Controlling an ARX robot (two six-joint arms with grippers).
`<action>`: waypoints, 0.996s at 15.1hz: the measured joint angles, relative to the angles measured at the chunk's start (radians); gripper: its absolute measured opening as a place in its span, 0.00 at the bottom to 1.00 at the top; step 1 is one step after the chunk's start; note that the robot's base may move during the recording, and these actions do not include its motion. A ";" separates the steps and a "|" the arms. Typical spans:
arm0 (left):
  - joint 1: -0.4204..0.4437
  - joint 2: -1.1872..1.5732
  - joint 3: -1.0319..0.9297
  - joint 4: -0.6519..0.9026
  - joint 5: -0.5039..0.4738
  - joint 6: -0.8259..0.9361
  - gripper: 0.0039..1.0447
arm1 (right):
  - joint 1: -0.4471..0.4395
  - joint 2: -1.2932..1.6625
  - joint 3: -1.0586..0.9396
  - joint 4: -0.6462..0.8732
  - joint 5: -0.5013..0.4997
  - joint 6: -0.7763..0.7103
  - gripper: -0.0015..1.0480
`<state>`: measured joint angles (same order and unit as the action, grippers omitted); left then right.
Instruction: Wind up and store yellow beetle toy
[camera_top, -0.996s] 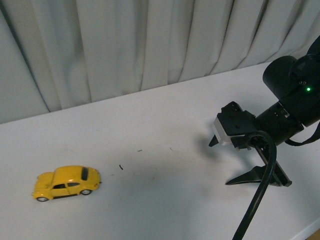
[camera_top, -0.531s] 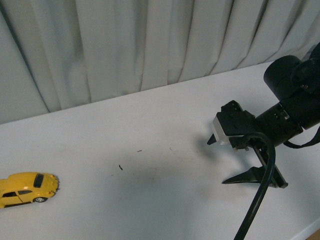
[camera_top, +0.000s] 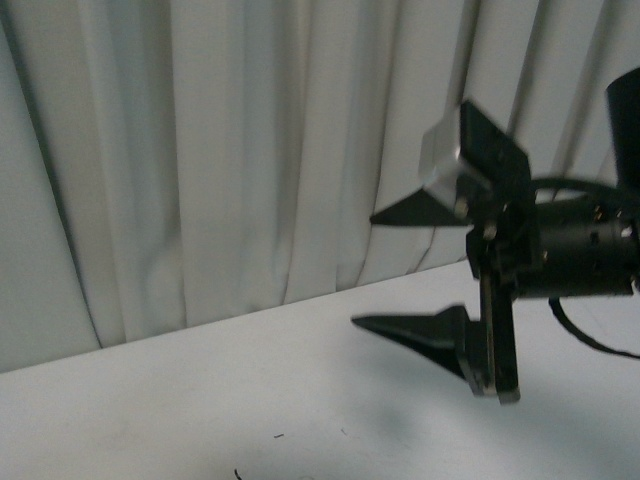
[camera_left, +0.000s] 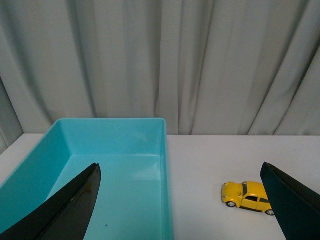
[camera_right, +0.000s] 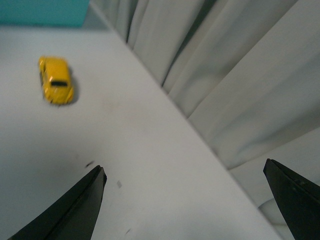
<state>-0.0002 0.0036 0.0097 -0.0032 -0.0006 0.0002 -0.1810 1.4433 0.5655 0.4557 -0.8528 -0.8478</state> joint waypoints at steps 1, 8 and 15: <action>0.000 0.000 0.000 0.000 0.000 0.000 0.94 | 0.004 -0.084 -0.012 0.085 -0.021 0.123 0.93; 0.000 0.000 0.000 0.000 -0.002 0.000 0.94 | 0.143 -0.662 -0.253 -0.084 0.743 0.731 0.54; 0.000 0.000 0.000 0.000 0.000 0.000 0.94 | 0.181 -1.315 -0.512 -0.416 0.851 0.833 0.02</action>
<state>-0.0002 0.0036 0.0097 -0.0032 -0.0006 0.0002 -0.0002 0.1287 0.0540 0.0399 -0.0021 -0.0151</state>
